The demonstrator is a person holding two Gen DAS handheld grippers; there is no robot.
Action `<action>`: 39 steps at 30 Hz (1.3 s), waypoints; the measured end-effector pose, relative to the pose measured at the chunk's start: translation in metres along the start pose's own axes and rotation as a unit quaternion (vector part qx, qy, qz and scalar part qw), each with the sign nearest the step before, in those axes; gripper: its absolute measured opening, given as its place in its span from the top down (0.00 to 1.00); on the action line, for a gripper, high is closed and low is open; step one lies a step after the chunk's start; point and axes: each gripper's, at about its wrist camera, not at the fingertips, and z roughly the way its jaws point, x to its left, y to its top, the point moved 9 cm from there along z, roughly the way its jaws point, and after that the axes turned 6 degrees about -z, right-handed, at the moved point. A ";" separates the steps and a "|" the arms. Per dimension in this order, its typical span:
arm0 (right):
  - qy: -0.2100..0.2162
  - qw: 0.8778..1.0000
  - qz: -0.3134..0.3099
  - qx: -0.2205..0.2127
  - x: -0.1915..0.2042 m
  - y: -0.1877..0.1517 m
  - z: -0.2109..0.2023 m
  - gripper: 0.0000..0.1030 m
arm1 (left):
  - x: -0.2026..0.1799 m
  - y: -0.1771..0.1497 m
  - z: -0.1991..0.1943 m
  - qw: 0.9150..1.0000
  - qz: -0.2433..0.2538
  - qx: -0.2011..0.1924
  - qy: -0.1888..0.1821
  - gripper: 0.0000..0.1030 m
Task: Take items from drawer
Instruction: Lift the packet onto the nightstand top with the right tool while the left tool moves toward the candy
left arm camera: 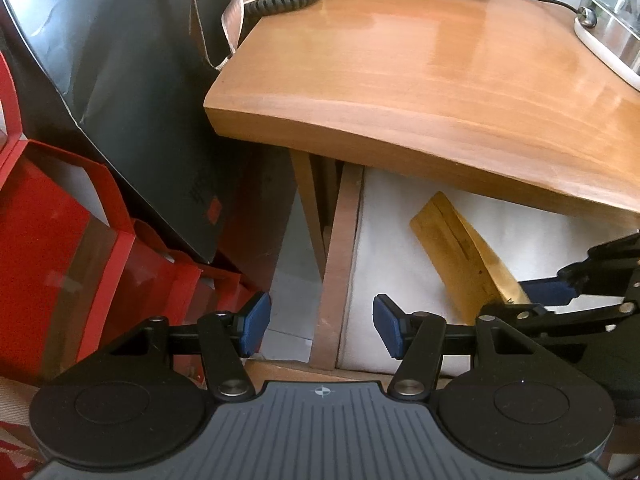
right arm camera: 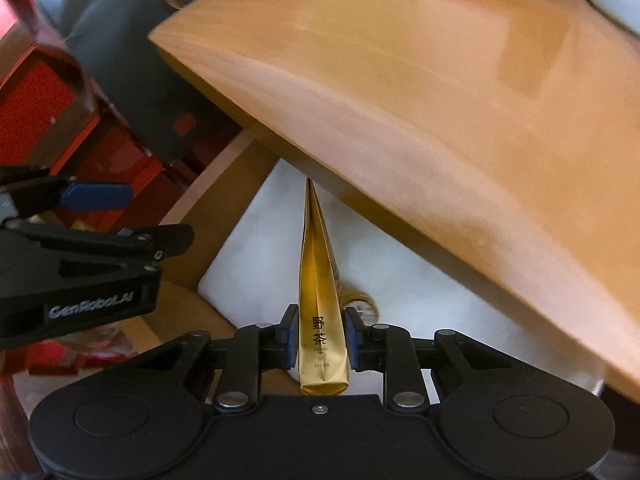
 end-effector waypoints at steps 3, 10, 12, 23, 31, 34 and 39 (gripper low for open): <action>-0.011 1.000 -0.027 0.000 0.003 -0.002 -0.010 0.79 | 0.000 -0.001 -0.003 1.000 -0.002 0.001 0.000 0.41; -0.029 0.995 -0.091 0.000 0.015 -0.002 -0.027 0.79 | 0.000 -0.005 -0.012 1.000 -0.002 -0.001 0.000 0.41; -0.033 0.994 -0.107 -0.001 0.027 -0.001 -0.029 0.79 | 0.000 -0.006 -0.015 1.000 -0.003 -0.001 -0.002 0.41; -0.047 0.988 -0.142 -0.048 0.034 -0.005 -0.105 0.79 | -0.002 -0.012 -0.029 1.000 -0.002 -0.006 -0.007 0.41; -0.051 0.991 -0.076 -0.102 0.011 0.028 -0.133 0.79 | -0.008 -0.013 -0.046 1.000 0.005 -0.011 -0.012 0.41; -0.050 0.990 -0.038 -0.125 0.000 0.036 -0.135 0.79 | -0.005 -0.002 -0.033 1.000 0.012 -0.011 -0.014 0.41; -0.050 0.988 0.002 -0.149 -0.012 0.054 -0.119 0.79 | -0.014 -0.001 -0.024 1.000 0.021 -0.007 -0.015 0.41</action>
